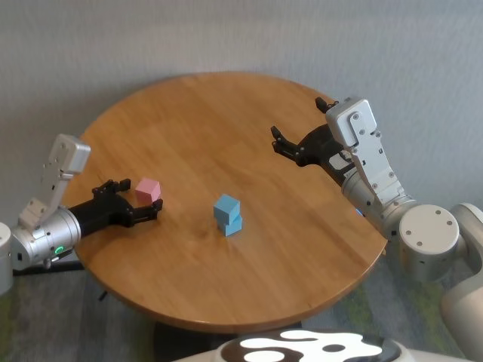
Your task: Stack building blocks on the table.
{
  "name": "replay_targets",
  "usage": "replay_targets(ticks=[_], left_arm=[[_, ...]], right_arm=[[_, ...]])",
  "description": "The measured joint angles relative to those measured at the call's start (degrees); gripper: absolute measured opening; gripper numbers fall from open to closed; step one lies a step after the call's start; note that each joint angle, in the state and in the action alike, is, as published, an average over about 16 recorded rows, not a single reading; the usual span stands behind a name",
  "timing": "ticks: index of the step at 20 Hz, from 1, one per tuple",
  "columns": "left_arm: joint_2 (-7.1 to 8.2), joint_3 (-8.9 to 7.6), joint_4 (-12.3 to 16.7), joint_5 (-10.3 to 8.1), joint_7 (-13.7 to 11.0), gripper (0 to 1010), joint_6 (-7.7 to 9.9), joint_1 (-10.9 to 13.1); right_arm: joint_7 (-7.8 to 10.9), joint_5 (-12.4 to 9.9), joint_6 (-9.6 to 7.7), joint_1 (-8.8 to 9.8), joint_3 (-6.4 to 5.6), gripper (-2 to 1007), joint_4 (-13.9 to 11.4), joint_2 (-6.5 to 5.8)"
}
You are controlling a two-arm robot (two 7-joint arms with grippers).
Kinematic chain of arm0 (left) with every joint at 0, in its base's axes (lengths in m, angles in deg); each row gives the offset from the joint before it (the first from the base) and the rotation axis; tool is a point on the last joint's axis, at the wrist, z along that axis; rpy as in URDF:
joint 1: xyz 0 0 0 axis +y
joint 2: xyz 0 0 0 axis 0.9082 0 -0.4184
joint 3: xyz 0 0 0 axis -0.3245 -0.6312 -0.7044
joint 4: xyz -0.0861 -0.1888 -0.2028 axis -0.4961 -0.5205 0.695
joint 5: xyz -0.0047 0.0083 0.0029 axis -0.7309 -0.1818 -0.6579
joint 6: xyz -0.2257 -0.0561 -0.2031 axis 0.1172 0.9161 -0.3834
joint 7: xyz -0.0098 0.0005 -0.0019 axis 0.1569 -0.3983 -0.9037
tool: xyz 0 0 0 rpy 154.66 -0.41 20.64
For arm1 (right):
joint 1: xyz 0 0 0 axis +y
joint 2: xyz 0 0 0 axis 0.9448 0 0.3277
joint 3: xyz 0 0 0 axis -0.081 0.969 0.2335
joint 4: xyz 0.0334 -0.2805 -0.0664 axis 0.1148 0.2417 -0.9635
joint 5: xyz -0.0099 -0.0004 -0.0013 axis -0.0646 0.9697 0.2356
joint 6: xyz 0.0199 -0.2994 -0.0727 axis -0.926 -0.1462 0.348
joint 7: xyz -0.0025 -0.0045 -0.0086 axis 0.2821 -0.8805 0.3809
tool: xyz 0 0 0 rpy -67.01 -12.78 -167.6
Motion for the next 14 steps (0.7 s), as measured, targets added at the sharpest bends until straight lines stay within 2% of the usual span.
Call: replay_targets(ticks=[14], left_arm=[[-1.26,-0.53,-3.34,0.62,-0.75,1002,-1.80,-1.54]], right_arm=[[0.00,0.00,0.00,0.00,0.00,1005,0.00,0.00]])
